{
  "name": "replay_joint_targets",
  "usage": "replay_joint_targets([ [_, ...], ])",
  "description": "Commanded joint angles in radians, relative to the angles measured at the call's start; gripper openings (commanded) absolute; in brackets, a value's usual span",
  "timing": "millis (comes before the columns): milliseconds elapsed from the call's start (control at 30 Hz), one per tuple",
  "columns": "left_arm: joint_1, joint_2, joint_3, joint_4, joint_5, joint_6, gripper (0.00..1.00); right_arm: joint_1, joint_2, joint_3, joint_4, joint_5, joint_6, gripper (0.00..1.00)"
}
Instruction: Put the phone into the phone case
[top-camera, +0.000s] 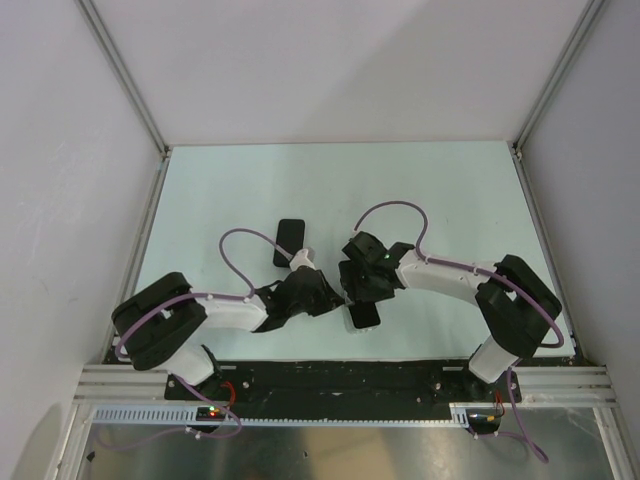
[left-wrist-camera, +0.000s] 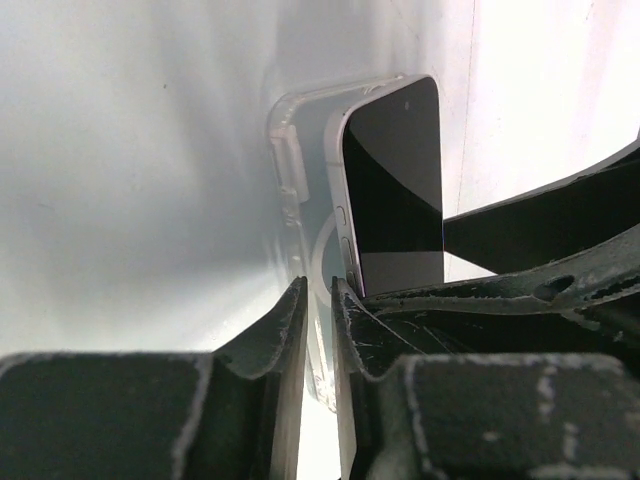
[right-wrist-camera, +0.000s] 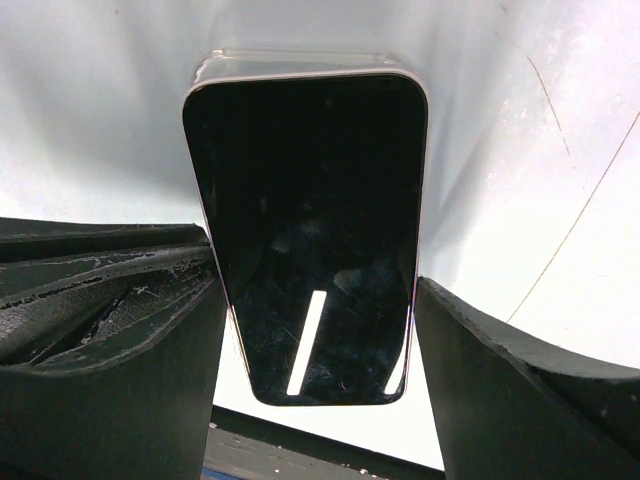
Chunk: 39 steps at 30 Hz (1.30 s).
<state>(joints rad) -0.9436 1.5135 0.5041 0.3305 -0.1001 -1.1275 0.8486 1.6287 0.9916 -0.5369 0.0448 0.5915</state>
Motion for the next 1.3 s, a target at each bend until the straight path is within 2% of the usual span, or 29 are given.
replay_joint_targets([
  [0,-0.01,-0.037,-0.011,0.037,-0.043,-0.029,0.2,0.015,0.007,0.047,0.011,0.026,0.056,0.7],
  [333,-0.011,-0.115,-0.079,0.039,-0.084,-0.02,0.32,0.022,0.011,0.048,0.027,0.048,0.095,0.74],
  [533,-0.011,-0.155,-0.118,0.039,-0.088,-0.012,0.32,0.033,0.026,0.063,0.025,0.071,0.105,0.76],
  [1033,-0.01,-0.162,-0.119,0.039,-0.063,0.014,0.31,0.074,0.005,0.066,0.022,0.139,0.142,0.89],
  [1167,-0.013,-0.154,-0.106,0.04,-0.039,0.027,0.28,0.071,-0.039,0.065,0.015,0.167,0.136,0.88],
  [1267,-0.013,-0.146,-0.098,0.04,-0.025,0.037,0.25,0.064,-0.094,0.04,0.008,0.186,0.135,0.8],
])
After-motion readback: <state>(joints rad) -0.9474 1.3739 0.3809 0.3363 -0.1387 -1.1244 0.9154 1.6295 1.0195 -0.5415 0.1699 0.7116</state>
